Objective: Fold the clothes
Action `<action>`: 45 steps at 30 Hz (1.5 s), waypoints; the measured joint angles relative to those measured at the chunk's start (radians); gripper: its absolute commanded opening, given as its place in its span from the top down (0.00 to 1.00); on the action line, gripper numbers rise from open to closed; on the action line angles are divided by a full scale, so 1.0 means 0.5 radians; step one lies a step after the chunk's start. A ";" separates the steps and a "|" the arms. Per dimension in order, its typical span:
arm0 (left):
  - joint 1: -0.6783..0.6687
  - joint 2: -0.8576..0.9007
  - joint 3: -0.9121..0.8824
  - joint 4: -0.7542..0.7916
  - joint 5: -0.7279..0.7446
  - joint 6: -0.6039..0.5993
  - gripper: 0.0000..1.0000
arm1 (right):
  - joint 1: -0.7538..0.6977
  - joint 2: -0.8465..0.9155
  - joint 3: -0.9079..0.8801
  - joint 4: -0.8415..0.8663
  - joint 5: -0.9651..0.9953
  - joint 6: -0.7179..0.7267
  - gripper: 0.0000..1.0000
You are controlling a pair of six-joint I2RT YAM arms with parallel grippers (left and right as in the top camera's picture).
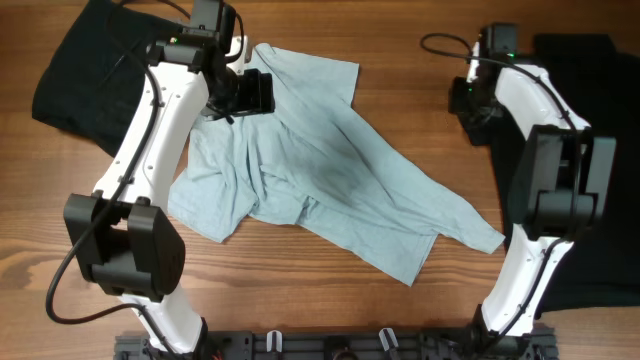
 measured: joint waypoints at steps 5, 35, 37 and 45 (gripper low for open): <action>0.000 0.000 0.000 -0.044 0.001 0.001 0.20 | -0.313 0.002 -0.004 0.011 -0.015 0.076 0.96; -0.318 0.345 0.000 1.016 0.073 0.529 0.46 | -0.269 -0.476 0.094 -0.771 -1.149 -0.334 0.36; -0.352 0.465 -0.001 1.170 0.081 0.548 0.48 | -0.269 -0.526 0.094 -0.816 -1.149 -0.356 0.34; -0.417 0.849 -0.001 1.590 0.121 0.571 0.74 | -0.269 -0.681 0.094 -0.890 -1.148 -0.369 0.34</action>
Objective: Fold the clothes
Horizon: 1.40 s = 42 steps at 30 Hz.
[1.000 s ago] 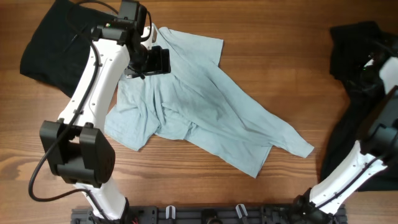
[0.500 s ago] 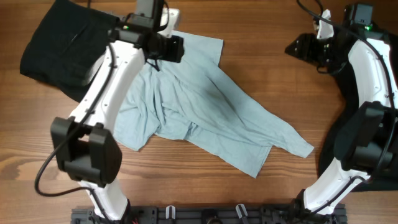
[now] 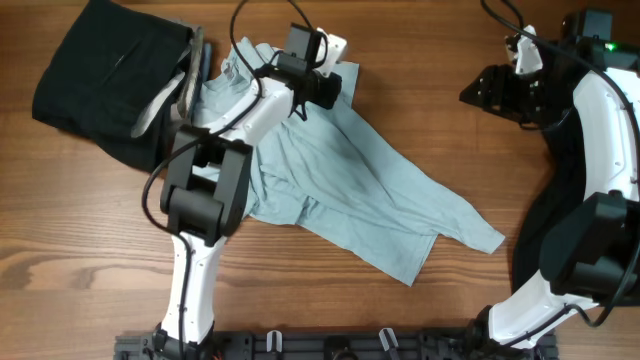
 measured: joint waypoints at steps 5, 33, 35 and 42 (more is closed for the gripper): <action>-0.002 0.117 0.000 0.159 0.011 -0.016 0.74 | 0.000 0.000 0.000 -0.004 0.000 0.000 0.34; 0.570 -0.676 1.186 -1.520 0.016 -0.358 0.29 | 0.759 -0.003 -0.937 0.764 0.533 -0.241 0.29; 0.570 -0.787 1.192 -1.695 0.021 -0.353 0.30 | 0.793 -0.003 -1.018 0.910 0.565 -0.182 0.37; 0.570 -0.934 1.192 -2.236 0.021 -0.352 0.35 | 0.791 -0.003 -1.167 1.251 0.541 -0.018 0.96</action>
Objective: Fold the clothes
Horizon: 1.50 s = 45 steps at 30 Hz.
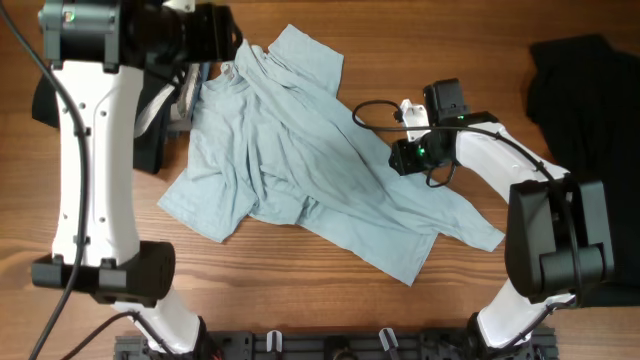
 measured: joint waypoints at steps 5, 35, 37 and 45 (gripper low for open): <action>0.000 -0.157 0.000 -0.085 -0.010 0.000 0.36 | 0.000 0.000 0.026 0.378 -0.040 0.015 0.96; 0.000 -0.195 0.000 -0.338 -0.423 0.000 0.28 | -0.404 -0.094 0.269 -0.006 0.554 0.593 0.28; 0.000 -0.195 0.000 -0.365 -0.423 0.001 0.28 | -0.407 -0.034 0.268 0.040 0.592 0.597 0.28; 0.000 -0.195 0.000 -0.369 -0.423 0.000 0.27 | -0.436 0.214 0.246 0.300 0.629 0.609 0.96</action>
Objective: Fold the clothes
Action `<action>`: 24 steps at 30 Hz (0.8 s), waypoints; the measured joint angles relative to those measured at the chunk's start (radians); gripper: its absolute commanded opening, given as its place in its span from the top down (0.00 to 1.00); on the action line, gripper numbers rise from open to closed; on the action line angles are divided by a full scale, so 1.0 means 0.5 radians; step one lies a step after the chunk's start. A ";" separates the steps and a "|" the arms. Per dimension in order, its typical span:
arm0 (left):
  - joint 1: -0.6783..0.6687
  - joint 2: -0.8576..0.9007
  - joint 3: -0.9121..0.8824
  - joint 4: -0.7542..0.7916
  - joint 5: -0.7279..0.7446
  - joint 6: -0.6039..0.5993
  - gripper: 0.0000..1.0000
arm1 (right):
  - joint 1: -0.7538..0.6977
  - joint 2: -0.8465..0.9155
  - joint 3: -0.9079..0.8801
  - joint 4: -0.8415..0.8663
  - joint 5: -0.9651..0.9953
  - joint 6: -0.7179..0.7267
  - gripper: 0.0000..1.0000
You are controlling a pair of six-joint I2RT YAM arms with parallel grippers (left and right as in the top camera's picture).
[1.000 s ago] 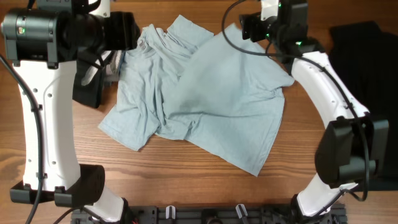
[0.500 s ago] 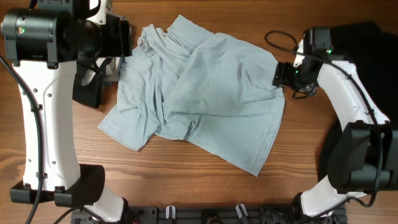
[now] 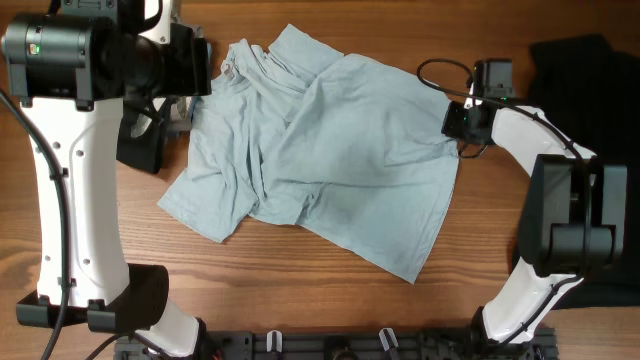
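Observation:
A light blue-green shirt (image 3: pixel 340 160) lies crumpled across the middle of the wooden table (image 3: pixel 300 320). Its right part is spread flat and its left part is bunched in folds. My right gripper (image 3: pixel 456 122) sits at the shirt's upper right edge and looks shut on the cloth there. My left gripper (image 3: pixel 196 80) hangs high by the shirt's collar at the top left; its fingers are hidden under the arm's dark body.
A black garment (image 3: pixel 140 150) lies at the back left, mostly hidden behind the raised left arm. Another black garment (image 3: pixel 590 80) covers the table's right side. A rack runs along the front edge.
My right gripper moved from the shirt's middle right to the upper right, and the cloth came with it. The long flap at the lower right is gone. The left arm shifted slightly left and lower.
First the left gripper was on the shirt's top left and the right one was off at the far right. The left then reached the shirt's upper middle. Later the left was raised by the collar and the right on the shirt's middle. Now the right side is spread.

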 measured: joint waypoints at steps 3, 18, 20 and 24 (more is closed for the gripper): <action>0.000 0.000 0.000 0.000 0.000 0.000 0.27 | -0.108 0.000 0.063 0.118 -0.003 -0.004 0.96; 0.000 0.001 0.000 -0.057 -0.001 0.000 0.25 | -0.578 -0.600 0.581 -0.693 -0.748 -0.087 0.08; 0.000 0.001 0.000 -0.091 -0.001 0.000 0.26 | -0.578 -0.757 0.602 -1.077 -0.755 -0.037 0.09; 0.001 0.000 0.000 -0.091 -0.014 -0.052 0.30 | -0.575 -0.794 0.464 -1.547 -0.665 0.028 0.12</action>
